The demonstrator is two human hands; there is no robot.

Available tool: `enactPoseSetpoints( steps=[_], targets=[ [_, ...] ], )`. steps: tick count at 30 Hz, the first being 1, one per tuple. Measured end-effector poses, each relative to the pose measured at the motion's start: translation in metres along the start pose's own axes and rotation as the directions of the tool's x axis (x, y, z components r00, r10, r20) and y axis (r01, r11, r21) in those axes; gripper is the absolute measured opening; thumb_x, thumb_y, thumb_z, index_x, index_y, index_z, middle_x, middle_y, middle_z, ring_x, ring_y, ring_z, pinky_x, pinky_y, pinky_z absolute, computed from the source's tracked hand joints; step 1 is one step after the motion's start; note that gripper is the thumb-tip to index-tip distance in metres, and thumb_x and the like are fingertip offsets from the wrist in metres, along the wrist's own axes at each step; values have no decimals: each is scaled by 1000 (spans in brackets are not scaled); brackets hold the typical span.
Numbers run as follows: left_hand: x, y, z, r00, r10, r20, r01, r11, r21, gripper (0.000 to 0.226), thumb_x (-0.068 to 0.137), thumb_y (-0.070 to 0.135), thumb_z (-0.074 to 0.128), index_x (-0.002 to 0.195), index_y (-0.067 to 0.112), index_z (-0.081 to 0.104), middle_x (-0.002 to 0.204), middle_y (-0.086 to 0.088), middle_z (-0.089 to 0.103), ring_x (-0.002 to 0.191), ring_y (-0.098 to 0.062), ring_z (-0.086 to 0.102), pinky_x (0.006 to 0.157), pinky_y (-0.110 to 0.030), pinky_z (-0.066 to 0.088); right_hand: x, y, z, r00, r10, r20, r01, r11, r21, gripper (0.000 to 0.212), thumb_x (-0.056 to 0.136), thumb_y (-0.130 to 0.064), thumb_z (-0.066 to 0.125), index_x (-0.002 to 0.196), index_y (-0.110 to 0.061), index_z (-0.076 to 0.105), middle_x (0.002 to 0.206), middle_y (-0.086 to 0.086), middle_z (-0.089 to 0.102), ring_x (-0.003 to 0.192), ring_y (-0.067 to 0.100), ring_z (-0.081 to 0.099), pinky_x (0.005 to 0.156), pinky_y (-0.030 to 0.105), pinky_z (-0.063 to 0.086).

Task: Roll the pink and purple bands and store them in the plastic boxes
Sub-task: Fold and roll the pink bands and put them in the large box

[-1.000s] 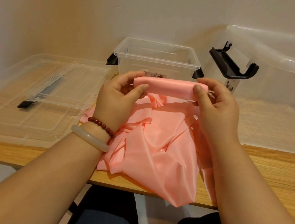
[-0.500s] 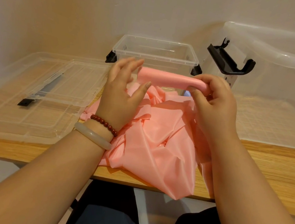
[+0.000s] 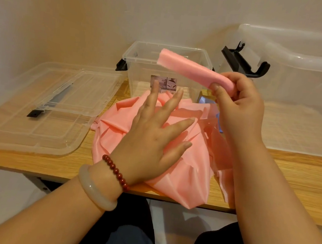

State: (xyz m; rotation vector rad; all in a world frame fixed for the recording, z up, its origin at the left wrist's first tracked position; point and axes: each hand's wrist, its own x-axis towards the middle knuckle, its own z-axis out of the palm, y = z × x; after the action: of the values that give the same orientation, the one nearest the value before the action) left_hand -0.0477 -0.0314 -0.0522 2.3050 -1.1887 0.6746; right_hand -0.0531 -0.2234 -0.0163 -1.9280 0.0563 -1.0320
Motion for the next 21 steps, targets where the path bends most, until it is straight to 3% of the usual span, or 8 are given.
enactPoseSetpoints(
  steps=[2,4,8,12,15,21],
  targets=[
    [-1,1,-1,998,11,54,-10,1000,-21,48,94,47,42,130,22,60,156,-7,31,148,-37,8,109,-62,27,1,-2,0,1000,-19,13,20,998,-56,18,89,-17,66,99,-31,62,101,-3,62,88,6,56,75,9,43],
    [2,0,0,992,31,125,-21,997,-75,51,94,48,39,133,21,58,151,-5,41,146,-30,20,113,-51,27,0,-4,1,999,-14,30,17,995,-95,19,89,-13,65,101,-27,66,97,-7,60,86,4,54,70,4,38],
    [12,0,2,965,57,254,-35,995,-89,57,92,53,33,137,24,53,150,-1,42,145,-23,25,115,-42,24,2,-8,2,999,20,49,-16,995,-94,18,89,-14,64,100,-27,68,85,-19,62,82,8,59,73,22,51],
    [18,0,7,955,110,275,-81,990,-112,56,92,51,36,133,19,58,145,-5,49,141,-27,33,114,-48,30,5,-13,2,997,30,65,-25,997,-71,17,88,-16,67,99,-29,68,84,-16,66,80,13,65,78,36,55],
    [20,1,11,930,147,338,-112,986,-120,57,94,51,31,131,18,58,143,-5,50,141,-26,33,113,-48,31,5,-16,3,997,28,68,-24,998,-53,17,87,-16,68,97,-30,67,85,-13,67,82,17,67,79,40,56],
    [20,8,16,841,209,498,-149,976,-158,62,93,54,13,144,33,42,154,12,32,146,-24,14,116,-41,6,3,-16,0,997,18,71,-13,998,-64,18,88,-16,67,99,-30,68,87,-17,65,85,12,66,80,37,56]
  ],
)
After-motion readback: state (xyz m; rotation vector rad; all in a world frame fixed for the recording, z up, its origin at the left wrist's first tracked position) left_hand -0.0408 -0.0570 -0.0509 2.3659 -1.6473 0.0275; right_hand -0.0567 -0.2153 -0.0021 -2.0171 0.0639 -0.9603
